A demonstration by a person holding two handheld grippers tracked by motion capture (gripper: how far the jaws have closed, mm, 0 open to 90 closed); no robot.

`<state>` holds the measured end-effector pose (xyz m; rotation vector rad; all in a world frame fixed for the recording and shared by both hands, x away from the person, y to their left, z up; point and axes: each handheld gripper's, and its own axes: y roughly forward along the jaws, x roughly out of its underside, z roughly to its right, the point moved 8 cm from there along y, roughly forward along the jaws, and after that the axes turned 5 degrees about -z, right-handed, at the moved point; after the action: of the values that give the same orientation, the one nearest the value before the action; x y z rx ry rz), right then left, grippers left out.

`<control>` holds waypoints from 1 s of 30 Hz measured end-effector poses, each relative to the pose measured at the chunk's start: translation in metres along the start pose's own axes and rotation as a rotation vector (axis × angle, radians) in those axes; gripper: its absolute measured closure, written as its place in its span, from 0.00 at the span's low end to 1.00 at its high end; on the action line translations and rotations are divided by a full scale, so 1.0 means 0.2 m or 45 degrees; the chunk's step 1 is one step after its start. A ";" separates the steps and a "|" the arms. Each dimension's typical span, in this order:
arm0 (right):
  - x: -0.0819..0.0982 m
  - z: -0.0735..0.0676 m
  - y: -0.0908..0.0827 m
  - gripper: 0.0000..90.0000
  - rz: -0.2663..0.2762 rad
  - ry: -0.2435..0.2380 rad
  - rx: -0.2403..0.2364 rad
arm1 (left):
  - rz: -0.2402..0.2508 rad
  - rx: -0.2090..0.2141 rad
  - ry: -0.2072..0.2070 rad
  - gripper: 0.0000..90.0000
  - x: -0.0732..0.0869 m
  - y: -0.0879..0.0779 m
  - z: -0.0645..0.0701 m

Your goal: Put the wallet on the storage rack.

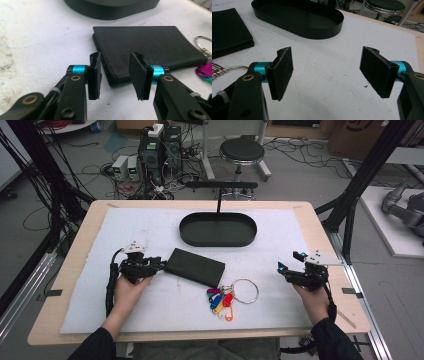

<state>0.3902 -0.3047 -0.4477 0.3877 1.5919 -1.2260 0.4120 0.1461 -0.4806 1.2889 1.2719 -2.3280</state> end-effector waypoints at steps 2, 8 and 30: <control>0.00 0.00 0.00 0.30 0.002 -0.001 0.001 | -0.028 0.006 -0.029 0.64 0.01 0.03 -0.01; -0.01 -0.02 0.01 0.30 0.003 -0.012 0.000 | -0.073 0.046 -0.154 0.64 0.02 0.08 -0.02; -0.09 -0.22 0.08 0.30 0.033 -0.072 -0.131 | -0.051 0.103 -0.204 0.96 0.00 0.04 0.01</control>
<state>0.3859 -0.2549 -0.4424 0.3045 1.5893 -1.1212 0.4153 0.1402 -0.4855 1.0826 1.1752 -2.4772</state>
